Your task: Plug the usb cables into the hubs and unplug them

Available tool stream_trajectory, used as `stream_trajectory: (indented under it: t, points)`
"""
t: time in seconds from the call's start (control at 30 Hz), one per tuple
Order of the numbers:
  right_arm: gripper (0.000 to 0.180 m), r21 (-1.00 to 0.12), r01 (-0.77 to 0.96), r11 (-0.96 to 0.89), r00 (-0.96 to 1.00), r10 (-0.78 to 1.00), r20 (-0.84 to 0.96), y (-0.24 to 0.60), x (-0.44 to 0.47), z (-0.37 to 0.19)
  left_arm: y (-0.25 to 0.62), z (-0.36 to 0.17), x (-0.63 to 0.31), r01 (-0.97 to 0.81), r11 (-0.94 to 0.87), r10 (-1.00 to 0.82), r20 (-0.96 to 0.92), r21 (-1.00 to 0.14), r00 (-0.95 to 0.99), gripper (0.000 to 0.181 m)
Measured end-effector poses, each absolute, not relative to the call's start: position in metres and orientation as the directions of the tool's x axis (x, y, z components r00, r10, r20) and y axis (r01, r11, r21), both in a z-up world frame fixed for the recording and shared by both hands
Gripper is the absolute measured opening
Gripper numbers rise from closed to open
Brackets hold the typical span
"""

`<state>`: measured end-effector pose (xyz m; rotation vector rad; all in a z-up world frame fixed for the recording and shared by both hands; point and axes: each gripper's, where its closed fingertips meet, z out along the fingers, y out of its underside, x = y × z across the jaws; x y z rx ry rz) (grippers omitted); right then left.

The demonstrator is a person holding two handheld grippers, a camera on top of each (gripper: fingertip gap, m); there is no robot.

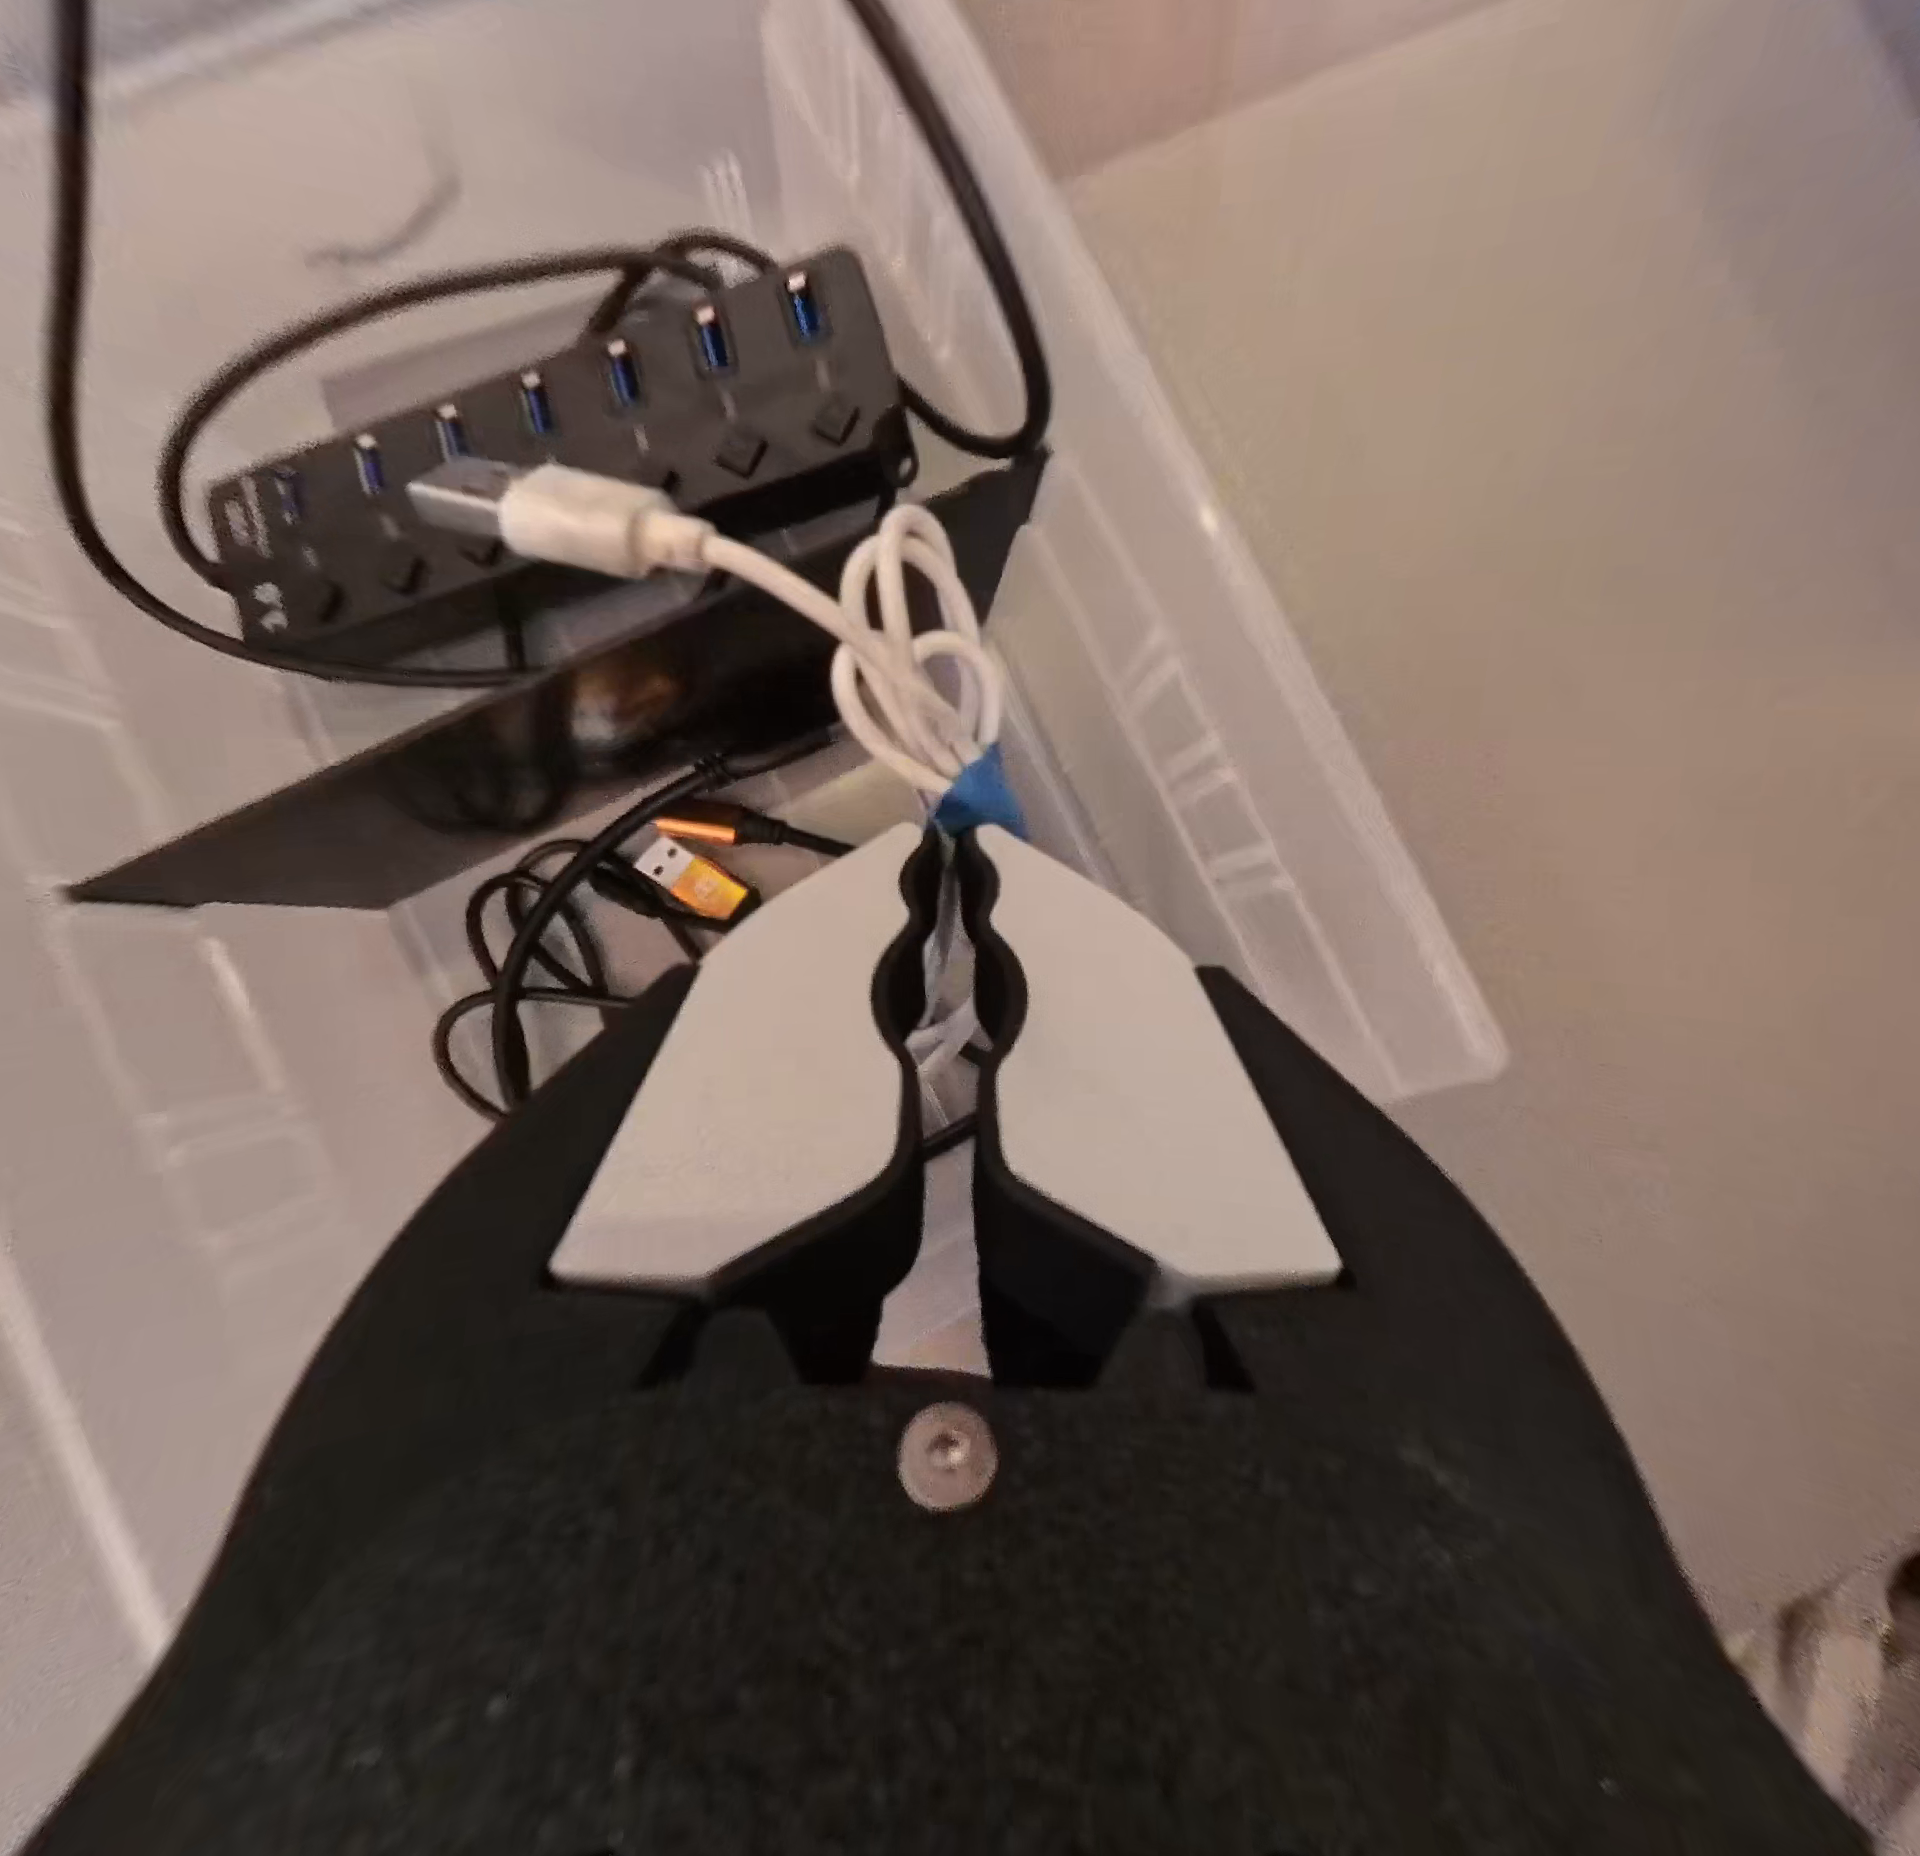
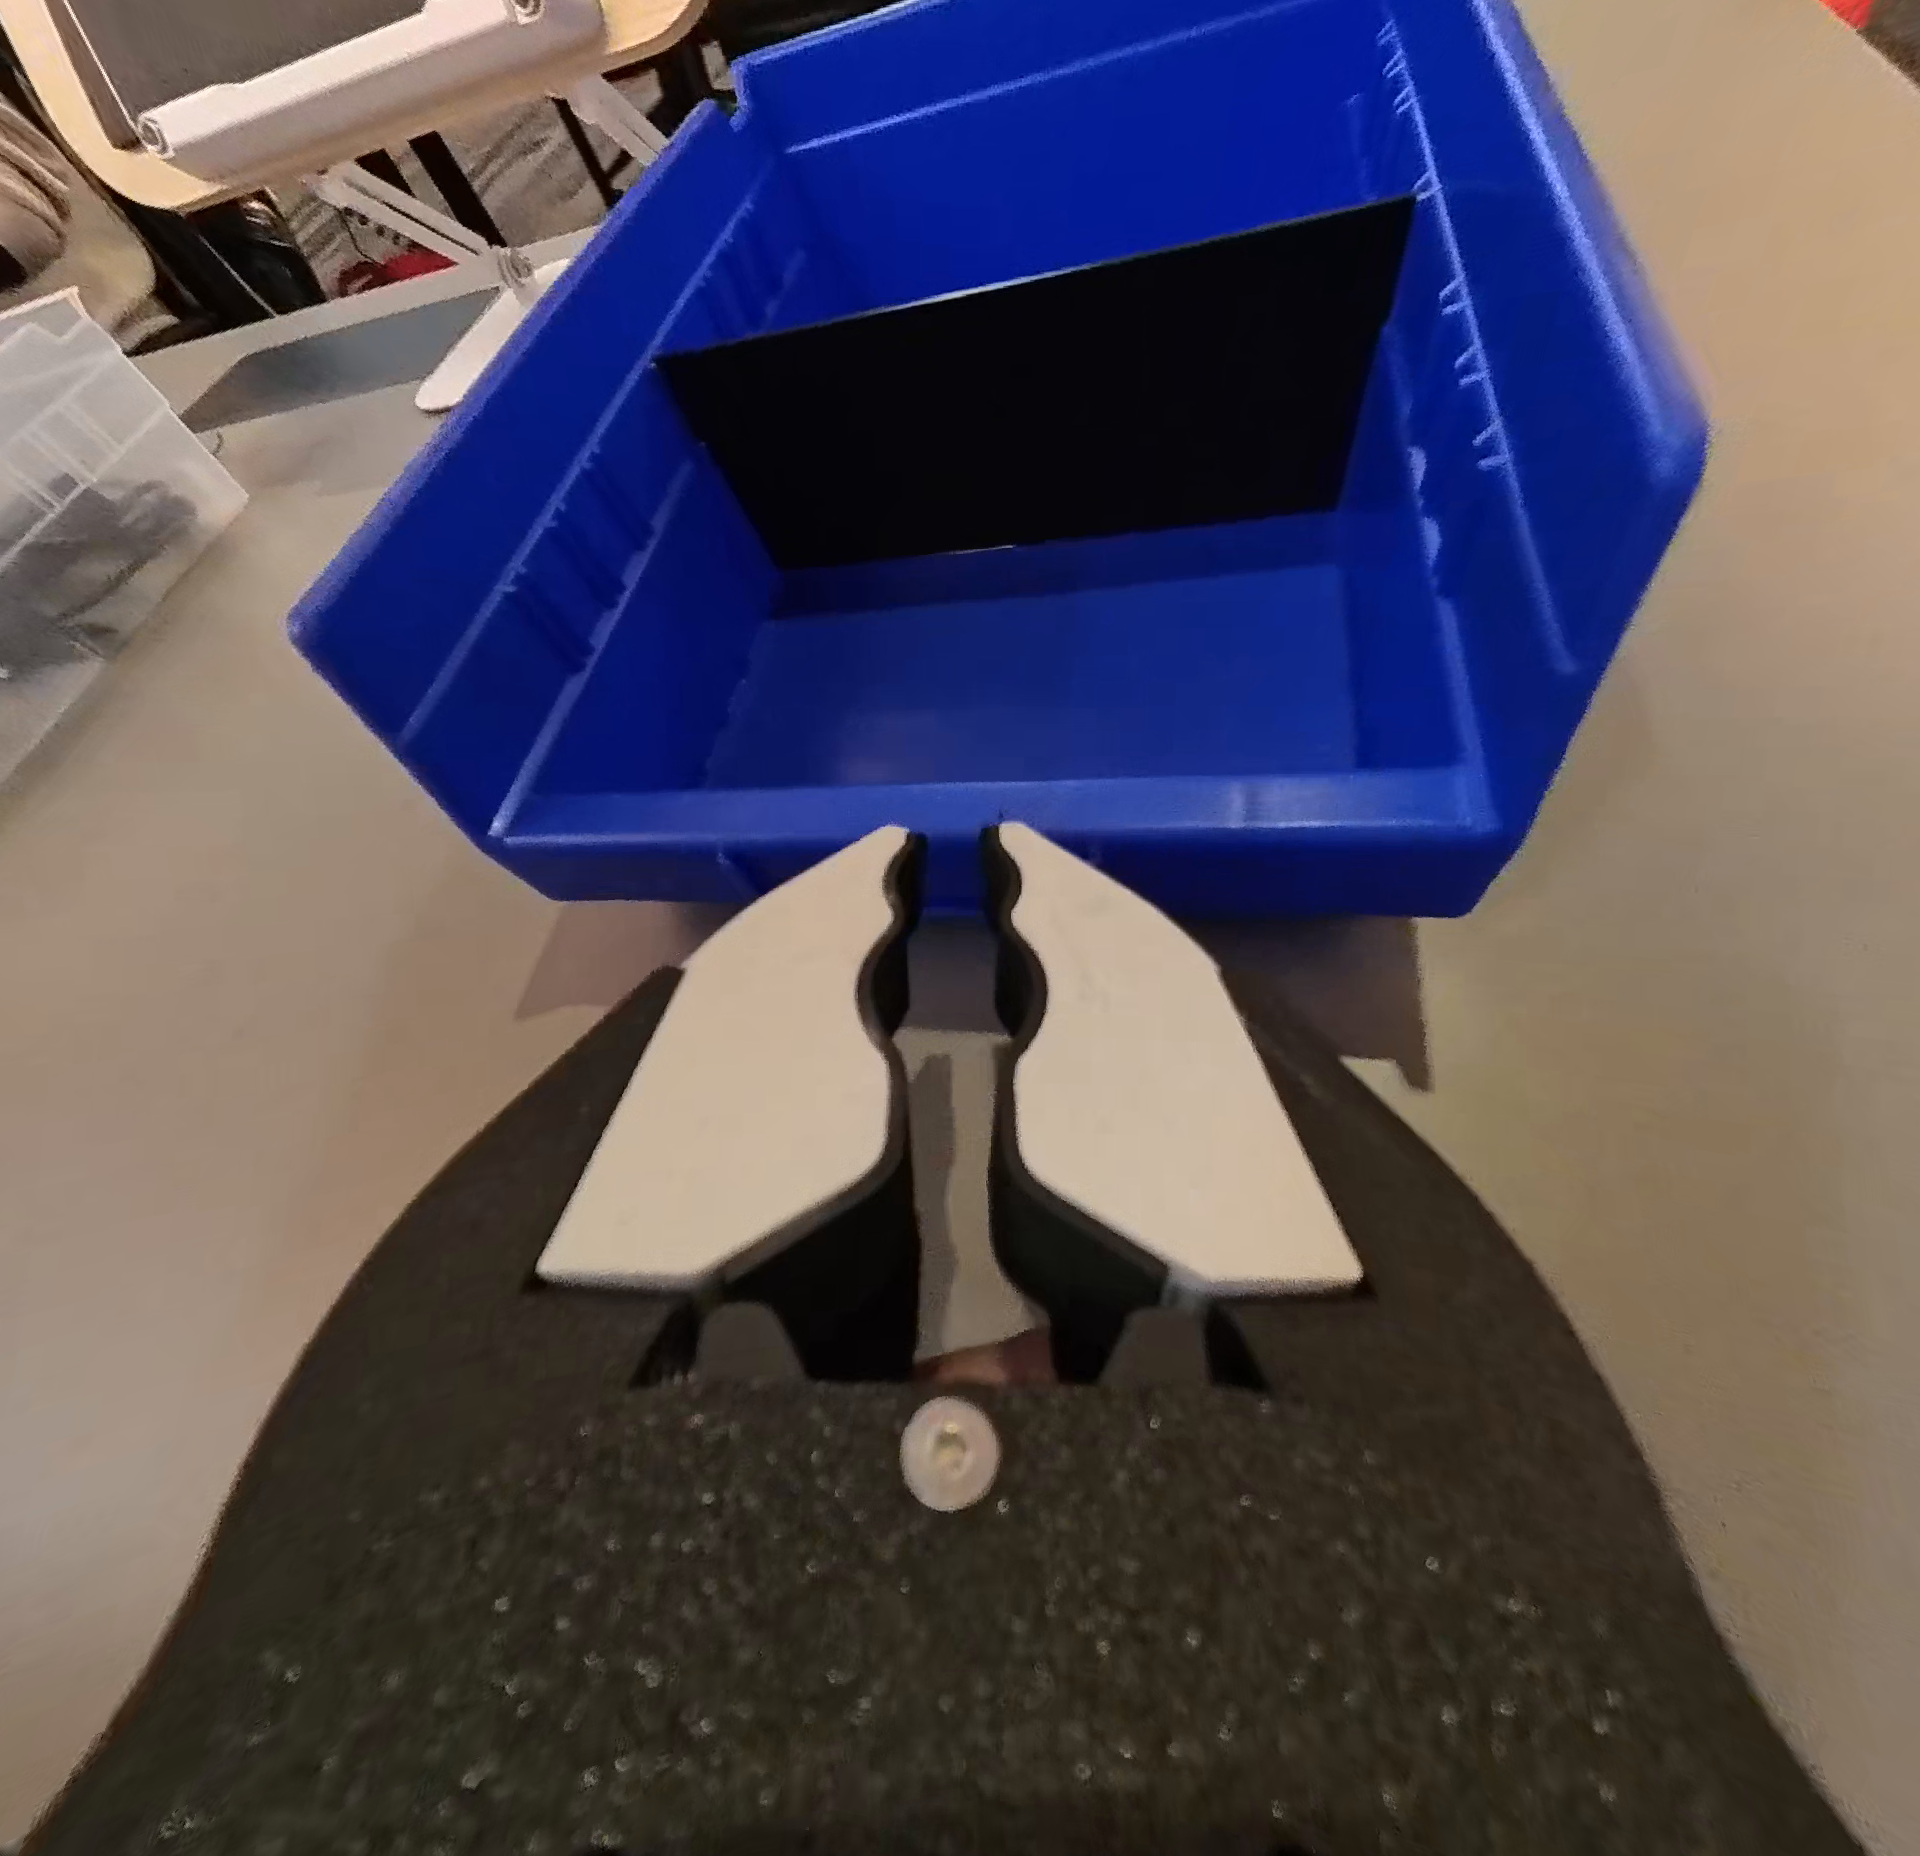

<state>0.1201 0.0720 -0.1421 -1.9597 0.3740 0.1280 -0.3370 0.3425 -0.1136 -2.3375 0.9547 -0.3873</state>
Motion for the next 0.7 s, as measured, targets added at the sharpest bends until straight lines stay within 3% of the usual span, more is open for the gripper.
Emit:
stream_trajectory:
  t: [0.03, 0.2, 0.33, 0.53, 0.7]
  points:
    - [0.010, -0.873, -0.323, -0.365, 0.943, -0.196, -0.267, 0.072, 0.119, -0.142, 0.338, -0.100, -0.337, -0.547, -0.550, -0.723, 0.033, -0.631, 0.690, 0.003]
    - [0.009, -0.881, -0.284, -0.378, 0.956, -0.180, -0.230, 0.069, 0.112, -0.141, 0.292, -0.052, -0.303, -0.657, -0.308, -0.867, -0.082, -0.688, 0.492, 0.003]
    - [0.009, -0.885, -0.273, -0.376, 0.959, -0.173, -0.223, 0.067, 0.107, -0.139, 0.230, -0.060, -0.241, -0.645, -0.266, -0.939, 0.043, -0.717, 0.340, 0.003]
    - [0.008, -0.885, -0.251, -0.392, 0.966, -0.159, -0.204, 0.064, 0.100, -0.141, 0.156, -0.128, -0.163, -0.646, -0.447, -0.894, 0.340, -0.619, 0.293, 0.003]
    - [0.008, -0.883, -0.244, -0.400, 0.969, -0.139, -0.205, 0.063, 0.094, -0.142, 0.134, -0.166, -0.128, -0.629, -0.571, -0.814, 0.464, -0.528, 0.350, 0.003]
